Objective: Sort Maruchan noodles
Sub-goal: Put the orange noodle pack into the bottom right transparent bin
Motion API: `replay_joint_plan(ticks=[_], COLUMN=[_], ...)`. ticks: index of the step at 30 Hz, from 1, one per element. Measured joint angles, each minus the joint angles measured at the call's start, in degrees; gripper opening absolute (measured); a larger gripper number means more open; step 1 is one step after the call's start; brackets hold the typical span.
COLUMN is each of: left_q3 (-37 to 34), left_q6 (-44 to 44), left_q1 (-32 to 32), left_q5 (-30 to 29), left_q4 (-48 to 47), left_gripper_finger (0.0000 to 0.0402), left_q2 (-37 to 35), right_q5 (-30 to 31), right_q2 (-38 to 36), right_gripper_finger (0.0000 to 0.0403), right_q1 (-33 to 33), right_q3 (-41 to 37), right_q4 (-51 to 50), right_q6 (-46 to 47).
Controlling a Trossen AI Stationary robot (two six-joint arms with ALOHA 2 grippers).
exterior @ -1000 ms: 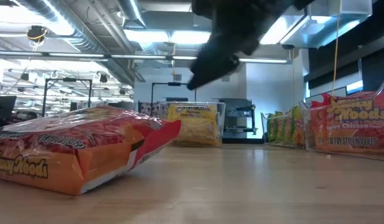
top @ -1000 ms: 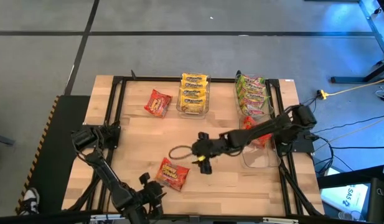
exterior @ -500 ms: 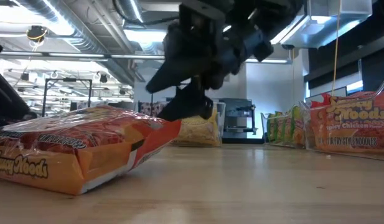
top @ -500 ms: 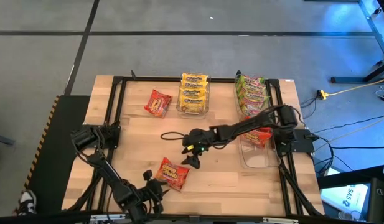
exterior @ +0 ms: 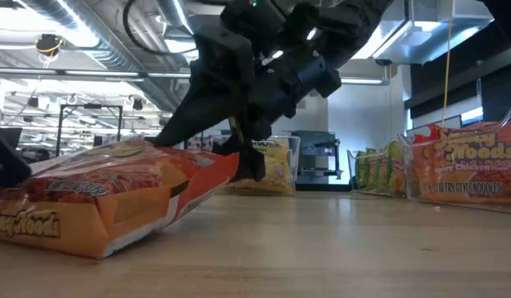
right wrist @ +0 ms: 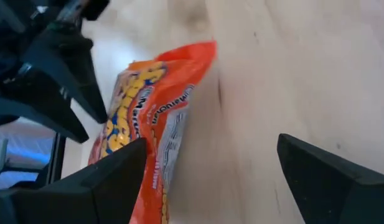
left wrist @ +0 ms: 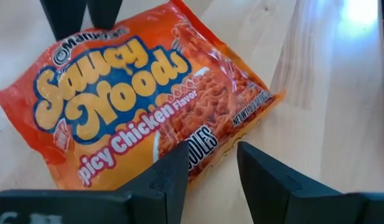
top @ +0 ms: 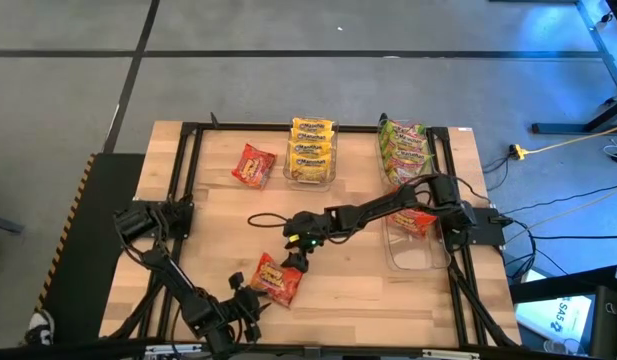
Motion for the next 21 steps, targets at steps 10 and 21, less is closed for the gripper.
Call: replay_joint_plan(ticks=[10, 21], left_q3=[0.04, -0.01], left_q6=[-1.43, -1.11], left_q1=[-0.75, -0.7], left_q5=[-1.95, -1.53], left_q4=[1.33, 1.64], left_gripper_finger=[0.0133, 0.0133], left_q2=[3.11, 3.2], right_q5=[-3.39, -12.19], right_q2=[2.01, 1.84], right_gripper_finger=[0.0332, 0.0332], right_q1=[1.55, 1.38], right_q3=[0.07, 2.63], right_q4=[3.47, 5.36], right_q6=[2.24, 5.47])
